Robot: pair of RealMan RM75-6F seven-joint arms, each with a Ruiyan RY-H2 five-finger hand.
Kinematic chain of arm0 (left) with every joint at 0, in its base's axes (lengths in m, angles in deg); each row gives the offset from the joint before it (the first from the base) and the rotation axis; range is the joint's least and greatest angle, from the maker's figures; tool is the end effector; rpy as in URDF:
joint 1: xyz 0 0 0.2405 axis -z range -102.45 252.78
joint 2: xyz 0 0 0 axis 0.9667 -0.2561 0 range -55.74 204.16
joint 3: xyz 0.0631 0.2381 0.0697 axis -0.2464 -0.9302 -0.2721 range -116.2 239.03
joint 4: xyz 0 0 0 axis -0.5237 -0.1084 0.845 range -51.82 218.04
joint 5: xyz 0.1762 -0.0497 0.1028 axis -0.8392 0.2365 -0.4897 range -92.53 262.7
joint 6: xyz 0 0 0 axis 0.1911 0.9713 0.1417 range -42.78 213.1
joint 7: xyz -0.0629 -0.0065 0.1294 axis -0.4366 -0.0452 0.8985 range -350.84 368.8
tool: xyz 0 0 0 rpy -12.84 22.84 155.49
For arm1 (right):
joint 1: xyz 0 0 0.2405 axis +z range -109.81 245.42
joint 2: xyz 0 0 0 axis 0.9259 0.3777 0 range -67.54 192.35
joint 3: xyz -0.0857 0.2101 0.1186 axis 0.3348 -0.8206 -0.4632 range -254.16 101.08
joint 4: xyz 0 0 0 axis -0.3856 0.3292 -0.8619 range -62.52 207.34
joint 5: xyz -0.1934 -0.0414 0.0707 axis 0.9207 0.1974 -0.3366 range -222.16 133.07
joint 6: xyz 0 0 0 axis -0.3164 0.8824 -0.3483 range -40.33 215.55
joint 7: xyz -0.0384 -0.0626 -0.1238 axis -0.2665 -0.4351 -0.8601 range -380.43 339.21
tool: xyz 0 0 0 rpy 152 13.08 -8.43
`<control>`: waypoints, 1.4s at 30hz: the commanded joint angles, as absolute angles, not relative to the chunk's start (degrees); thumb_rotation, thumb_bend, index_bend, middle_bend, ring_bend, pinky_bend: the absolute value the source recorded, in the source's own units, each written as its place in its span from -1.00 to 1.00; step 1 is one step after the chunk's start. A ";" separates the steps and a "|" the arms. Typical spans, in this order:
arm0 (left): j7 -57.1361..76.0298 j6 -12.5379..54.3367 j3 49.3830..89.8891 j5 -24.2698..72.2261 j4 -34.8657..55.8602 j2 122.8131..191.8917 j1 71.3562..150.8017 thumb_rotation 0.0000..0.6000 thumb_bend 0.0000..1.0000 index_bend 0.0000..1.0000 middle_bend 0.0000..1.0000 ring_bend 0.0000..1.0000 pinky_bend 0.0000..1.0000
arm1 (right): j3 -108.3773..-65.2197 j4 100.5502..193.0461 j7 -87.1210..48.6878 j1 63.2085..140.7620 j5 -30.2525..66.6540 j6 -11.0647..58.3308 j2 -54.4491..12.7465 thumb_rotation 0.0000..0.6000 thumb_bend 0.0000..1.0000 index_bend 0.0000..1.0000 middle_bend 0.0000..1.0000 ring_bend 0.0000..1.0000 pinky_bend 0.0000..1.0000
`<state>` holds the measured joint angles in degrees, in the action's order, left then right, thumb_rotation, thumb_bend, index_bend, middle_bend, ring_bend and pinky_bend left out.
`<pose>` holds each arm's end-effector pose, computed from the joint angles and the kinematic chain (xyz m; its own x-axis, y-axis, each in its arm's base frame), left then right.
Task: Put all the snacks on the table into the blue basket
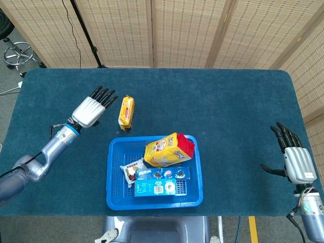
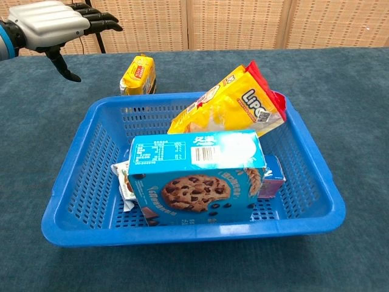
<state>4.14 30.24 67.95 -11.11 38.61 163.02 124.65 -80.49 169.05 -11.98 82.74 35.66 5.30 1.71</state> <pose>-0.1917 0.4411 0.0504 0.7626 -0.1106 0.6374 0.4888 -0.5468 -0.6797 -0.2776 -0.2356 0.1724 0.2252 0.0196 0.9741 -0.9706 -0.0832 0.2260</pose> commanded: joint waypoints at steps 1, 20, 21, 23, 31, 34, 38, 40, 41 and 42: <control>-0.43 28.65 64.01 -16.15 49.86 169.22 129.41 1.00 -0.99 -1.00 -1.00 -1.00 -1.00 | -80.98 169.44 -12.90 82.53 35.21 5.43 1.55 1.00 -1.00 -1.00 -1.00 -1.00 -0.85; -3.19 35.95 58.10 -18.21 67.41 182.29 137.59 1.00 -0.89 -1.00 -1.00 -1.00 -1.00 | -83.63 169.72 -14.73 81.63 32.11 6.72 1.77 1.00 -1.00 -1.00 -1.00 -1.00 -0.88; -3.06 36.94 57.94 -18.00 67.78 182.74 137.81 1.00 -0.83 -1.00 -1.00 -1.00 -1.00 | -83.76 169.72 -14.64 81.57 32.10 6.72 1.81 1.00 -1.00 -1.00 -1.00 -1.00 -0.88; -3.46 37.58 57.94 -17.56 67.96 183.20 137.97 1.00 -0.67 -0.95 -0.99 -0.98 -0.89 | -83.92 169.73 -14.56 81.48 32.08 6.69 1.85 1.00 -1.00 -1.00 -1.00 -1.00 -0.88; -5.68 35.17 56.86 -16.82 68.95 184.17 137.26 1.00 -0.12 0.27 0.14 -0.01 0.01 | -84.32 170.13 -13.75 81.05 32.61 6.92 2.23 1.00 -1.00 -1.00 -1.00 -1.00 -0.88; -5.25 33.51 57.22 -16.08 69.60 184.28 136.74 1.00 -0.09 0.38 0.22 0.07 0.06 | -84.31 170.22 -13.43 80.98 32.92 7.17 2.33 1.00 -1.00 -1.00 -1.00 -1.00 -0.88; -5.42 29.36 57.79 -15.11 69.40 183.14 136.01 1.00 -0.08 0.40 0.24 0.08 0.07 | -84.33 170.43 -12.94 80.88 33.31 7.55 2.53 1.00 -1.00 -1.00 -1.00 -1.00 -0.88; -5.63 26.56 57.94 -14.93 68.74 182.10 135.67 1.00 -0.08 0.40 0.24 0.08 0.07 | -84.33 170.53 -12.93 80.84 33.51 7.62 2.52 1.00 -1.00 -1.00 -1.00 -1.00 -0.88; -6.04 24.50 58.22 -14.66 68.04 181.30 135.37 1.00 -0.08 0.40 0.24 0.08 0.07 | -84.32 170.61 -12.93 80.81 33.64 7.67 2.52 1.00 -1.00 -1.00 -1.00 -1.00 -0.88; -6.41 22.96 58.46 -14.47 67.45 180.72 135.18 1.00 -0.08 0.40 0.24 0.08 0.07 | -84.29 170.69 -12.94 80.80 33.76 7.72 2.53 1.00 -1.00 -1.00 -1.00 -1.00 -0.88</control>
